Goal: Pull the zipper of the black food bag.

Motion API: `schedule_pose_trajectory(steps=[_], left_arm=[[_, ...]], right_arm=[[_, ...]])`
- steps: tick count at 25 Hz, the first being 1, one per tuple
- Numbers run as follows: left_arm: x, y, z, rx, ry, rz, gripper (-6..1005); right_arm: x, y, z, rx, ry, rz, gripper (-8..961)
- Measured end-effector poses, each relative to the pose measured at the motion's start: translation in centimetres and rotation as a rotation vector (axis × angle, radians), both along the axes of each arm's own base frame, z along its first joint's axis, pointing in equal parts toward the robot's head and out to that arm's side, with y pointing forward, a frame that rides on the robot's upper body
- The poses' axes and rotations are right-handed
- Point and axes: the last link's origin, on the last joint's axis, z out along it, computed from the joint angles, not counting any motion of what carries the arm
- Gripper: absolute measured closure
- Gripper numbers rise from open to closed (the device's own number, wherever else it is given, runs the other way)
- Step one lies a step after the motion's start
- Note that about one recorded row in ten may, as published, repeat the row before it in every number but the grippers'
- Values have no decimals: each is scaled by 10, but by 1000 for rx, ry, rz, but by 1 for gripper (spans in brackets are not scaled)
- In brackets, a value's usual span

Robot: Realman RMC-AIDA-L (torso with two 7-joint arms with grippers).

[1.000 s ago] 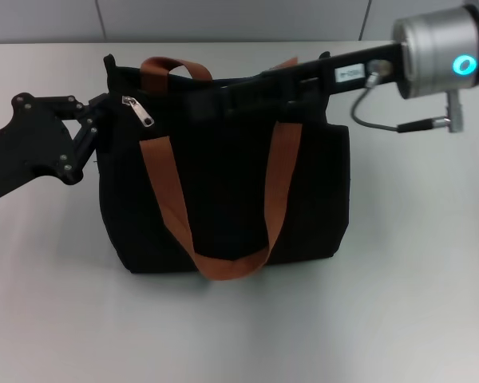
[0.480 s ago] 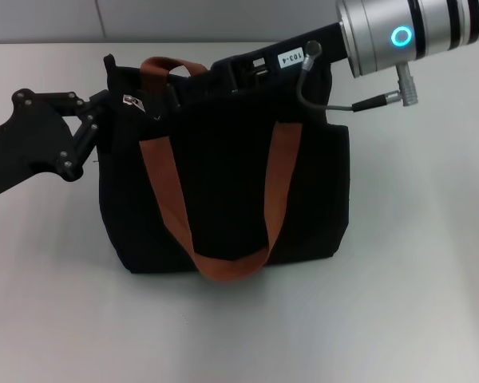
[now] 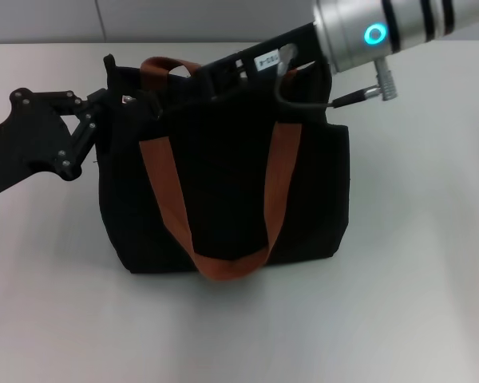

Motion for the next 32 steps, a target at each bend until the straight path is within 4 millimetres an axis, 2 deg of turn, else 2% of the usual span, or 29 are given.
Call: schedule_pose_trajectory(steps=[10,24,32], left_arm=[[0,-1,0,-4,-5,0,963],[1,-1,-1,-5,-11,-2,960],[3,0,1,-1,-24,-8,959]], right_arm=[[-7,1,-10,17,-35,31,178],[-10,5,-5,67,-35,64,178],[-13,2,-15,63,-68,95,178]])
